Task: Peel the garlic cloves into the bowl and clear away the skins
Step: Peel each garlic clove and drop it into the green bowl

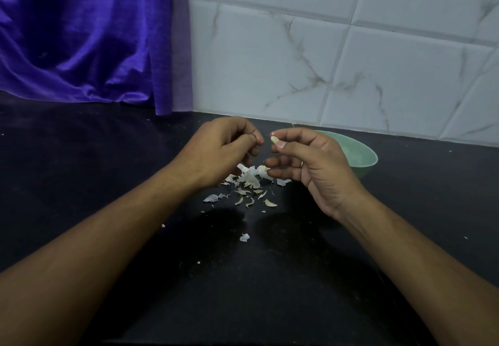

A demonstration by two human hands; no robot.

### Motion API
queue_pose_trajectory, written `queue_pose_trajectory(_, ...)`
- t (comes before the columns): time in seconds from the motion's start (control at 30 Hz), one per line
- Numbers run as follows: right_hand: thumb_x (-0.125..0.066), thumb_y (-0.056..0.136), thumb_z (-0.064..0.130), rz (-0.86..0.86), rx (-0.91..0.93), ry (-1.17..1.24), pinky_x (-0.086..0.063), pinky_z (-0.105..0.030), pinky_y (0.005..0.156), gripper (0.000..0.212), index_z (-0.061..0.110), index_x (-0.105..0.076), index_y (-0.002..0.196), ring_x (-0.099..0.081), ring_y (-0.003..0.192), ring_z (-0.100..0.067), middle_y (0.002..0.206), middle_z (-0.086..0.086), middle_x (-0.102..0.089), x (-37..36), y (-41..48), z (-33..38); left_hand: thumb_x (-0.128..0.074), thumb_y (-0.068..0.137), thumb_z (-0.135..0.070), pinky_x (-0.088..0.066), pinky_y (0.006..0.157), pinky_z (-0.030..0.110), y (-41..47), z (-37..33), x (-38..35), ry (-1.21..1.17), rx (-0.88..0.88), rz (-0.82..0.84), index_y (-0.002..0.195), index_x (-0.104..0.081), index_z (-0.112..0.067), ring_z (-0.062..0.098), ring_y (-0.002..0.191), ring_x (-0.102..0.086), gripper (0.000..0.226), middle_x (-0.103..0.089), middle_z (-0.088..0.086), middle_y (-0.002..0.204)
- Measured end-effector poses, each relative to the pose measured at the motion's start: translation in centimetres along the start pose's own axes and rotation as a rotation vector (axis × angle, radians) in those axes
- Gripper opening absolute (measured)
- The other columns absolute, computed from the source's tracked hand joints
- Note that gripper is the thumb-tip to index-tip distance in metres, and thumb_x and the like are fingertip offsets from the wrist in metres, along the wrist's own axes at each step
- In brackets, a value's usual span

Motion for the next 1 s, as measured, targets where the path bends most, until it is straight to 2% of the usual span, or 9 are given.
queue_pose_trajectory(0.2, -0.069, 0.092, -0.001, 0.003, -0.001, -0.004, -0.063, -0.034, 0.065, 0.013, 0.007, -0.072, 0.102, -0.072, 0.071, -0.022, 0.087, -0.009, -0.070, -0.06, 0.00, -0.02, -0.059, 0.105, -0.016, -0.064, 0.076, 0.051, 0.13, -0.40, 0.14, -0.014, -0.048, -0.006, 0.102, -0.073, -0.017, 0.018, 0.081, -0.076, 0.014, -0.077, 0.001, 0.091)
queue_pose_trajectory(0.4, -0.069, 0.092, 0.000, 0.005, 0.001, -0.006, -0.064, -0.034, 0.066, 0.012, 0.007, -0.072, 0.101, -0.072, 0.072, -0.023, 0.088, -0.011, -0.068, -0.03, -0.01, 0.00, -0.076, 0.094, -0.013, -0.065, 0.075, 0.046, 0.31, -0.23, 0.50, -0.046, -0.057, -0.049, 0.098, -0.078, -0.015, 0.019, 0.077, -0.076, 0.005, -0.078, -0.002, 0.079)
queue_pose_trajectory(0.5, -0.069, 0.092, 0.000, 0.008, 0.001, -0.012, -0.064, -0.034, 0.066, 0.012, 0.007, -0.072, 0.101, -0.072, 0.072, -0.023, 0.089, -0.011, -0.069, -0.06, -0.03, 0.00, -0.079, 0.091, -0.012, -0.065, 0.076, 0.049, 0.34, -0.18, 0.50, -0.048, -0.070, -0.041, 0.098, -0.077, -0.015, 0.021, 0.078, -0.077, 0.008, -0.078, 0.004, 0.081)
queue_pose_trajectory(0.67, -0.070, 0.092, -0.001, 0.009, 0.004, -0.011, -0.064, -0.034, 0.066, 0.011, 0.007, -0.071, 0.100, -0.072, 0.071, -0.022, 0.088, -0.011, -0.070, -0.13, -0.06, 0.09, -0.077, 0.092, -0.007, -0.064, 0.077, 0.054, 0.53, 0.24, 0.50, -0.069, -0.064, -0.019, 0.098, -0.072, -0.014, 0.024, 0.083, -0.078, 0.010, -0.078, 0.008, 0.089)
queue_pose_trajectory(0.8, -0.070, 0.091, 0.000, 0.007, 0.009, -0.019, -0.064, -0.033, 0.065, 0.012, 0.006, -0.071, 0.101, -0.072, 0.071, -0.023, 0.090, -0.012, -0.070, -0.08, -0.07, 0.16, -0.063, 0.098, 0.001, -0.064, 0.077, 0.053, 0.56, 0.53, 0.40, -0.039, -0.048, -0.025, 0.097, -0.074, -0.014, 0.016, 0.086, -0.076, 0.019, -0.079, -0.001, 0.096)
queue_pose_trajectory(0.87, -0.071, 0.091, 0.000, 0.012, 0.015, -0.024, -0.064, -0.034, 0.066, 0.012, 0.006, -0.071, 0.102, -0.072, 0.072, -0.023, 0.090, -0.012, -0.070, -0.10, -0.06, 0.21, -0.063, 0.099, -0.002, -0.064, 0.076, 0.052, 0.54, 0.48, 0.47, -0.009, -0.056, -0.036, 0.100, -0.075, -0.017, 0.015, 0.087, -0.076, 0.019, -0.078, -0.001, 0.095)
queue_pose_trajectory(1.0, -0.071, 0.090, -0.002, 0.029, 0.028, -0.030, -0.063, -0.037, 0.068, 0.014, 0.005, -0.069, 0.103, -0.072, 0.072, -0.023, 0.087, -0.009, -0.071, -0.27, 0.00, 0.16, -0.076, 0.094, -0.018, -0.063, 0.078, 0.052, 0.44, 0.22, 0.54, 0.023, -0.081, -0.041, 0.097, -0.075, -0.020, 0.020, 0.079, -0.076, 0.004, -0.077, 0.001, 0.078)
Point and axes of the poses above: each hand's wrist, its own y-axis towards the middle knuckle, its own x-axis out of the back of the hand, z = x × y, the point moved 9 cm from there along y, towards the middle knuckle
